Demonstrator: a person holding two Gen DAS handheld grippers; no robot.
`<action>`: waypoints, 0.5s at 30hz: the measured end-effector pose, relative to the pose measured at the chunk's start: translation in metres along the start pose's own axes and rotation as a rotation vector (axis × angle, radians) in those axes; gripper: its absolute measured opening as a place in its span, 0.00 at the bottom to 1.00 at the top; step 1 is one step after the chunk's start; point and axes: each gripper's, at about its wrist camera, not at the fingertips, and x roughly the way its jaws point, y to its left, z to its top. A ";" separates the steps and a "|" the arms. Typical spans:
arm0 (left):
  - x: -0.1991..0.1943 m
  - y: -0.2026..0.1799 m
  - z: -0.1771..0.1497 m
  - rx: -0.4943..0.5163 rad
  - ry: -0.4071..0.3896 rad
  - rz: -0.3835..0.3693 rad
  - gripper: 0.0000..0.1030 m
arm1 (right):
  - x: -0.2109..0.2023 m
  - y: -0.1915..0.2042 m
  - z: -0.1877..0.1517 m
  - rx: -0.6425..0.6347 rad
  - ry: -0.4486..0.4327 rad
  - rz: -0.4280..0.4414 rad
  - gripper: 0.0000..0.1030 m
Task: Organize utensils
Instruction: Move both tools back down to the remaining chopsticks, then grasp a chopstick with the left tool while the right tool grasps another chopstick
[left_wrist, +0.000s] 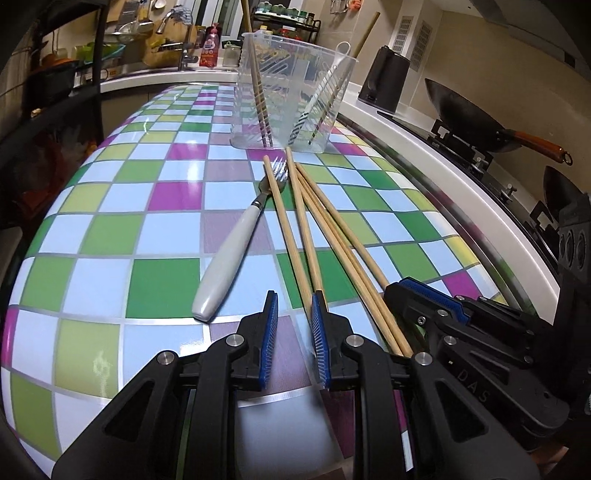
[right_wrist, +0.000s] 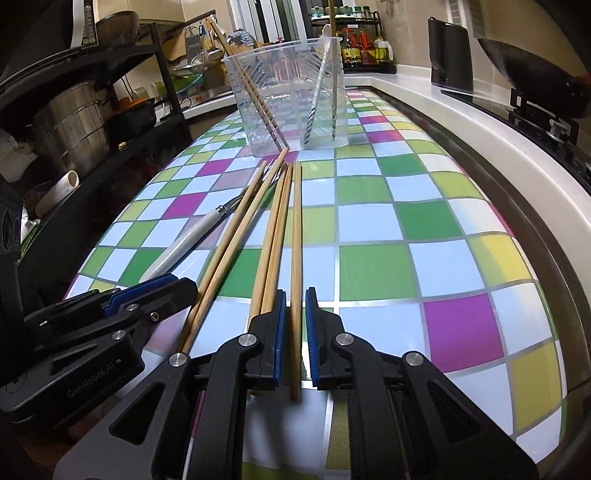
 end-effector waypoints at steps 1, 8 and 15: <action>0.000 -0.001 0.000 0.003 0.001 -0.001 0.19 | 0.000 0.001 0.000 -0.008 -0.001 -0.004 0.10; 0.004 -0.014 0.000 0.054 0.007 0.020 0.19 | -0.001 0.000 -0.001 -0.024 -0.004 -0.009 0.08; 0.004 -0.015 0.000 0.099 0.002 0.108 0.08 | -0.002 -0.004 -0.001 -0.011 -0.010 -0.044 0.06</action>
